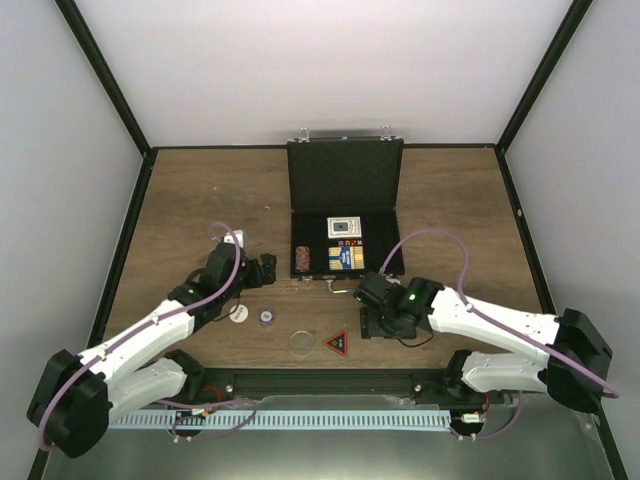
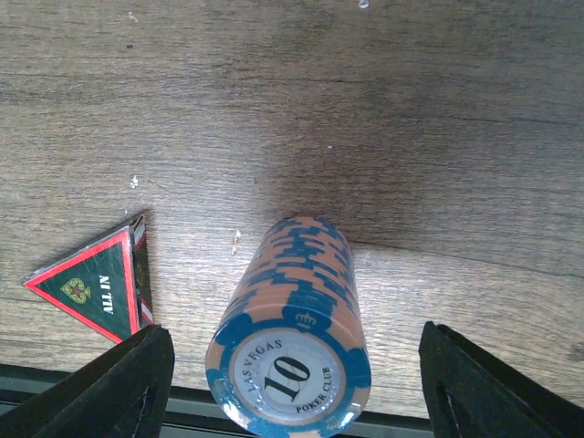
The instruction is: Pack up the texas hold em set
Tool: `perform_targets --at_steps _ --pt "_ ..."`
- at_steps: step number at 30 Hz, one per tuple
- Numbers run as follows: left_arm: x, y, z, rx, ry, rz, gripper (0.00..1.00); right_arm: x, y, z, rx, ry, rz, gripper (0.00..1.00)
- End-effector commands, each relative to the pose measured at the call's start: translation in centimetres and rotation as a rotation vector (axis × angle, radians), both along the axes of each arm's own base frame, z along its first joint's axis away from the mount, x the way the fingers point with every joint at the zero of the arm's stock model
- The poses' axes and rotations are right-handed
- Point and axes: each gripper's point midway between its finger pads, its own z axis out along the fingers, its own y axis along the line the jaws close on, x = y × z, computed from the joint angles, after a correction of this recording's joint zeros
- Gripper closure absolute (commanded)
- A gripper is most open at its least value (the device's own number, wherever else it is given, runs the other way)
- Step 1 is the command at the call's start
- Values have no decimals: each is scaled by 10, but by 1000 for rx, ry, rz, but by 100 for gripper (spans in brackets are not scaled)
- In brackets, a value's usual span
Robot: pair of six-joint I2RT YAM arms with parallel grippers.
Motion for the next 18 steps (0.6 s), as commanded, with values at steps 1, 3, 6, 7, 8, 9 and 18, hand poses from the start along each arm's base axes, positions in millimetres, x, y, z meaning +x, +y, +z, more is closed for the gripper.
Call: perform_targets --at_steps 1,3,6,7,8,9,18 --pt "3 -6 4 -10 7 -18 0 8 6 11 -14 -37 -8 26" --pt "5 -5 6 -6 1 -11 0 10 9 10 -29 -33 3 26" --pt "7 -3 13 -22 -25 4 0 9 8 6 -74 -12 13 26" --pt "7 -4 16 -31 -34 5 0 8 9 5 -86 -9 19 28" --pt "7 -4 19 -36 -41 6 0 7 9 4 -96 -4 27 29" --pt "7 -3 20 -38 -44 6 0 6 11 3 -100 -2 36 30" --pt "3 4 14 -9 -28 22 0 -2 20 -7 -90 34 94 38"
